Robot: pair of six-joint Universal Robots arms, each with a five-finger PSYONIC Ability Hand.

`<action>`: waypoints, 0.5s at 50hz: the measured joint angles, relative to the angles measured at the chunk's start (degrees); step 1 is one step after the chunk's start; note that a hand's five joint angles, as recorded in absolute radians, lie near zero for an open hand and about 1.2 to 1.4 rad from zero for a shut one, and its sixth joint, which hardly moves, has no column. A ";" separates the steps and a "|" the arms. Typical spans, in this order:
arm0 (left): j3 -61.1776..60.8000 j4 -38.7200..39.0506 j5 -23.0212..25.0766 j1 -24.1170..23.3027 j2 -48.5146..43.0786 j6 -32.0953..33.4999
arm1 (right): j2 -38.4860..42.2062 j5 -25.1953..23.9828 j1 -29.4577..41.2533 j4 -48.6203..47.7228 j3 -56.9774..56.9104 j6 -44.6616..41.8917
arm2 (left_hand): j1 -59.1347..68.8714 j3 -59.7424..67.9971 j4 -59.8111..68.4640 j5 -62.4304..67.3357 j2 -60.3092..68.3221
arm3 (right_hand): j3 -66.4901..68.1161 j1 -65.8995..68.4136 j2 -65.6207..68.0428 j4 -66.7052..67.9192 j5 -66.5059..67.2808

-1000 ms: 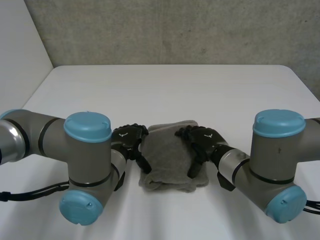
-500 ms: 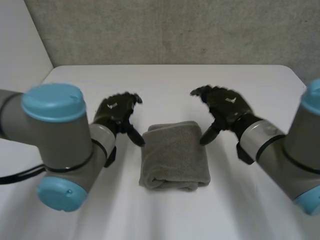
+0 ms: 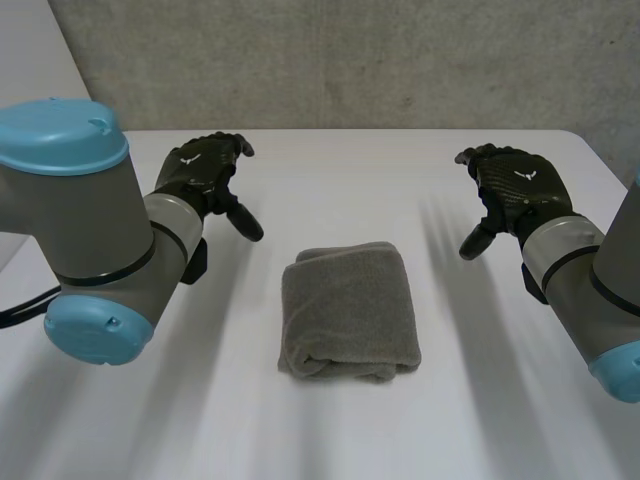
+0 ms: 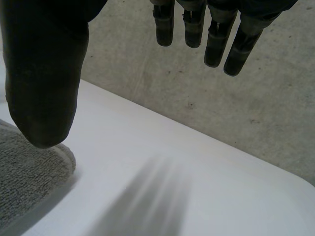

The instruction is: Fold the towel.

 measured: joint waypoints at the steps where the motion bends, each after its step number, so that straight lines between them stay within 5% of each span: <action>1: -0.19 0.00 0.03 0.12 0.08 0.02 | -0.06 0.02 -0.09 -0.27 0.13 -0.03 | 0.00 0.00 0.00 0.00 0.00 | 0.00 0.00 0.00 0.00 0.00; 25: -3.89 0.44 -0.34 0.70 4.38 1.16 | -4.05 0.25 -0.88 -2.59 1.00 -2.37 | 0.00 0.00 0.00 0.00 0.00 | 0.00 0.00 0.00 0.00 0.00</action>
